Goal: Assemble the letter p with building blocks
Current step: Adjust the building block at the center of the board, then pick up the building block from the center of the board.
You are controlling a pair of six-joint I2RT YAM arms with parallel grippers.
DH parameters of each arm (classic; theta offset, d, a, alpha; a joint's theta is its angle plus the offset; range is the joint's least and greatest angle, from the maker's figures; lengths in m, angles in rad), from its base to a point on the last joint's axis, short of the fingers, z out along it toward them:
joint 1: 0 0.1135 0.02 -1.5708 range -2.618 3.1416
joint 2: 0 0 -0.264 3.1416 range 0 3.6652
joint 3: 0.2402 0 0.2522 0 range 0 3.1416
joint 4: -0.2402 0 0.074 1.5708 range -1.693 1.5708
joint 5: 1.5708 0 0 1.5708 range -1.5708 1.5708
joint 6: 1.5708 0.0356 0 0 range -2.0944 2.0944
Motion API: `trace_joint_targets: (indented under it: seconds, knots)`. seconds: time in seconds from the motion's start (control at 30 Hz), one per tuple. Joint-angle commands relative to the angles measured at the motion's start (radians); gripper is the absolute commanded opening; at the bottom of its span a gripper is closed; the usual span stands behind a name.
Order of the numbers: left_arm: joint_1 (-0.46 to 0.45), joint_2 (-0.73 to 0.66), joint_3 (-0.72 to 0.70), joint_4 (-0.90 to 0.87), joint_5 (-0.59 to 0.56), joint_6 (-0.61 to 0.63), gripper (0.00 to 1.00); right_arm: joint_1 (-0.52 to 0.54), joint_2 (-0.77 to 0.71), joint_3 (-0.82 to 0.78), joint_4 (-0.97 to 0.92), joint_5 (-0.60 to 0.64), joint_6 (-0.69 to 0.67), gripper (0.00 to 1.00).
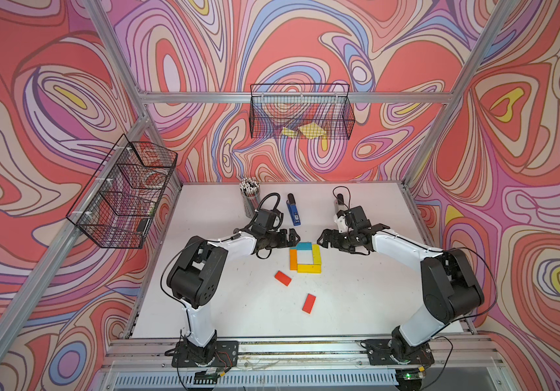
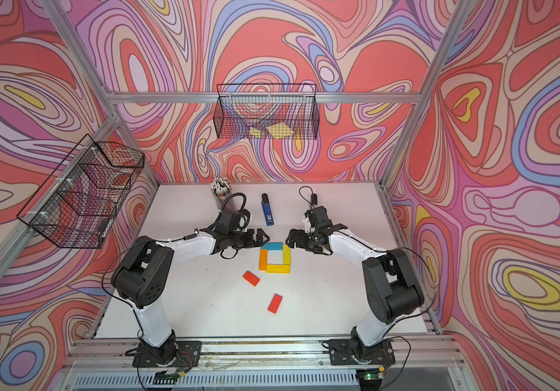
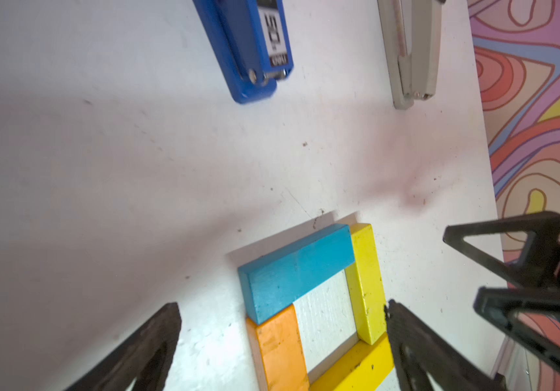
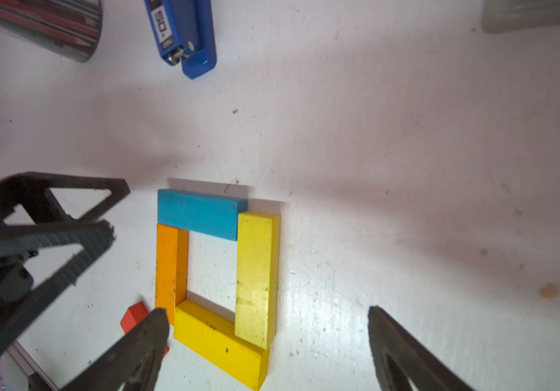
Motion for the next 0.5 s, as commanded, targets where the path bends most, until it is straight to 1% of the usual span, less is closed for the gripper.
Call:
trace_joint_targets:
  seconds: [0.0,0.07,0.13,0.23,0.33,0.47]
  knots:
    - [0.013,-0.121,0.042,-0.113,-0.154,0.072,0.98,0.136,-0.050,0.013,-0.104,0.098,-0.069,0.94]
    - [0.021,-0.175,0.031,-0.142,-0.210,0.083,0.98,0.244,-0.056,0.023,-0.118,0.135,-0.096,0.93]
    - [0.039,-0.224,0.016,-0.169,-0.265,0.070,0.99,0.317,-0.056,0.033,-0.110,0.149,-0.122,0.91]
    - [0.105,-0.275,-0.015,-0.217,-0.337,0.019,0.99,0.401,-0.045,0.062,-0.098,0.150,-0.165,0.91]
    - [0.185,-0.329,-0.070,-0.224,-0.306,-0.028,0.99,0.456,-0.005,0.116,-0.116,0.148,-0.211,0.89]
    - [0.208,-0.417,-0.135,-0.222,-0.331,-0.028,0.99,0.504,0.067,0.176,-0.139,0.144,-0.234,0.87]
